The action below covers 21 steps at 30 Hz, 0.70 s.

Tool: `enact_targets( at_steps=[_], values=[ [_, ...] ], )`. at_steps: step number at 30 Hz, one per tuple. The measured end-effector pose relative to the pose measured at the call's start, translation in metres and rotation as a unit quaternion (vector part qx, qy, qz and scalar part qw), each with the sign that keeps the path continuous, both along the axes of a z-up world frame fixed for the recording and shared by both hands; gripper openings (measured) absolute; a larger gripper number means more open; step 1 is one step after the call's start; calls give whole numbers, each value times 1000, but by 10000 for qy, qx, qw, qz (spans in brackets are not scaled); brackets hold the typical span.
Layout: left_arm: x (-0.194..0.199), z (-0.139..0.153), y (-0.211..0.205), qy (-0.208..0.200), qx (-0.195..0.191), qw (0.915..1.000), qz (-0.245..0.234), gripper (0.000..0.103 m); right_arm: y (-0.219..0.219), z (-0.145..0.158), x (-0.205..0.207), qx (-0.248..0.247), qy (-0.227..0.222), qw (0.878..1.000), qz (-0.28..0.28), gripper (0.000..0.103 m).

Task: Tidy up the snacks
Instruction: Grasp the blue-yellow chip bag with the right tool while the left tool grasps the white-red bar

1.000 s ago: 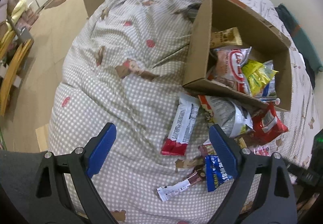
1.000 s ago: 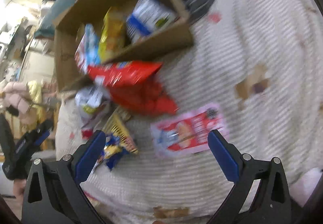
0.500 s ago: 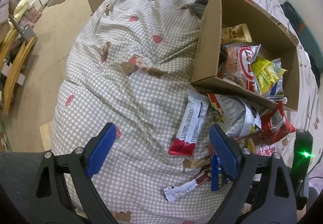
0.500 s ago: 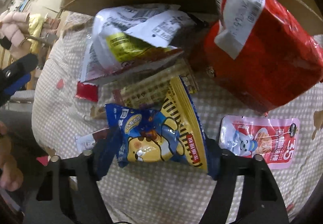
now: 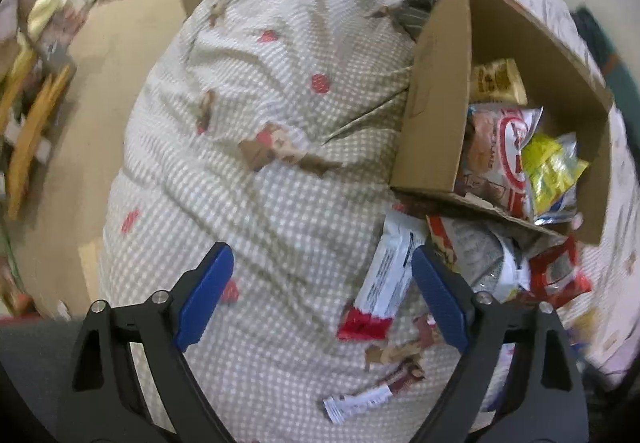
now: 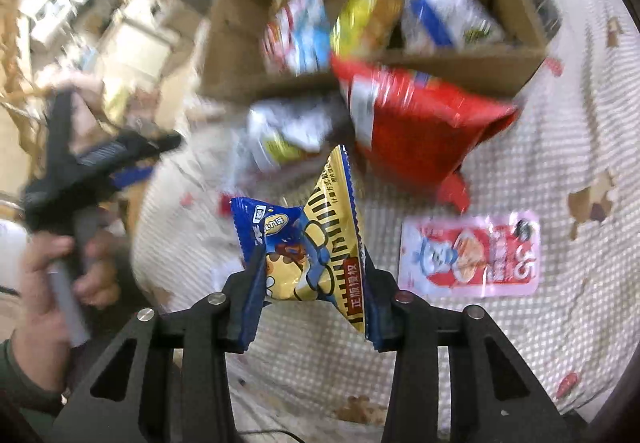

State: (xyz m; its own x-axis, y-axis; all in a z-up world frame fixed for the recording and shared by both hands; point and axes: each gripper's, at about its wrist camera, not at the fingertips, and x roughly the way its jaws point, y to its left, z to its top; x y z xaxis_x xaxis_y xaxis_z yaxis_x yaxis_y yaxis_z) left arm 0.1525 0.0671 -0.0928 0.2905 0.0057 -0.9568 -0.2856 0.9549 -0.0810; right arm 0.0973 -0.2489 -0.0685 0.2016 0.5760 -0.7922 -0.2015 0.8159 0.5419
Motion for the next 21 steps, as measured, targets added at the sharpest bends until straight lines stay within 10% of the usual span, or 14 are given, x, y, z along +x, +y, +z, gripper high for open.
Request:
enact_targets(
  at_steps=[12, 21],
  values=[
    [12, -53, -64, 583, 802, 9859, -1351, 70, -28, 27, -1, 122, -561, 9967, -578, 42],
    [13, -65, -76, 712, 808, 9822, -1536, 29, -19, 22, 5, 180, -516, 9957, -748, 42]
  ],
)
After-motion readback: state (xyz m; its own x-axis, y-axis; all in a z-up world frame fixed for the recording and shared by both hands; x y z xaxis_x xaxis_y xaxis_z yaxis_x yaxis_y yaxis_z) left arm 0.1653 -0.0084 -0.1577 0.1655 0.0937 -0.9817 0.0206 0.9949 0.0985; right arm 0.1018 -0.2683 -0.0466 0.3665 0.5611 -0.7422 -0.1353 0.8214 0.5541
